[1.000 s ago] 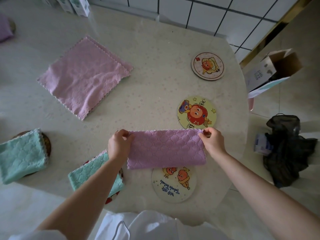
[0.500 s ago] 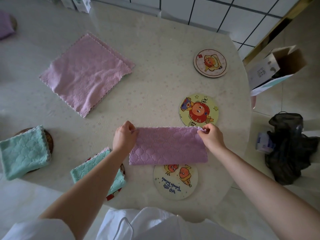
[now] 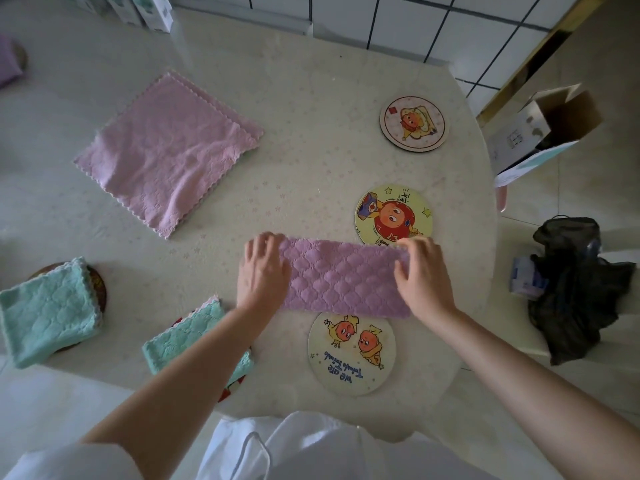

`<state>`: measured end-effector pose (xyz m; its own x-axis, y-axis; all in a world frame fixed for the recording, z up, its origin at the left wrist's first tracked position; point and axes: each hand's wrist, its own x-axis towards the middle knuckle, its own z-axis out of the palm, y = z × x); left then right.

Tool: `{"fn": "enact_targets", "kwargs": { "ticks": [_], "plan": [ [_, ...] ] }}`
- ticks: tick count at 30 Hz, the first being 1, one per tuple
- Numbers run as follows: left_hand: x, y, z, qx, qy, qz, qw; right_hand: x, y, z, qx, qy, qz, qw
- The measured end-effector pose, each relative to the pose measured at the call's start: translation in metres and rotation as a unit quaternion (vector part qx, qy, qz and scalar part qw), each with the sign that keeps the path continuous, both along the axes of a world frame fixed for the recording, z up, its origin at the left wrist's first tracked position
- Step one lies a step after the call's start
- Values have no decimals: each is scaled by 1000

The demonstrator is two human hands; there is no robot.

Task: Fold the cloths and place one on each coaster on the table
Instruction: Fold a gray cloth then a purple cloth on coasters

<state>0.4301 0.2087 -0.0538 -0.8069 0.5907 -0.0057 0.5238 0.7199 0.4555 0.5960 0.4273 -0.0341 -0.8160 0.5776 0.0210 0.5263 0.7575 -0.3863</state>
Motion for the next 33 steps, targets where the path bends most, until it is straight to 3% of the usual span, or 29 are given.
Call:
{"fn": "enact_targets", "kwargs": {
  "ticks": [4,8,14,22,33],
  "plan": [
    [64,-16,-10,-21,-4,-216,976,18,-45,-6,1,-16,177,984],
    [92,-26,-18,-67,16,-301,951,35,-76,-21,9,-44,259,965],
    [84,-52,-24,-150,17,-262,953,64,-67,-32,67,-111,294,947],
    [69,-85,-16,-211,22,-159,964,99,-38,-25,79,-166,247,951],
    [78,-78,-16,-266,29,-115,957,63,-40,-15,83,-198,226,950]
  ]
}}
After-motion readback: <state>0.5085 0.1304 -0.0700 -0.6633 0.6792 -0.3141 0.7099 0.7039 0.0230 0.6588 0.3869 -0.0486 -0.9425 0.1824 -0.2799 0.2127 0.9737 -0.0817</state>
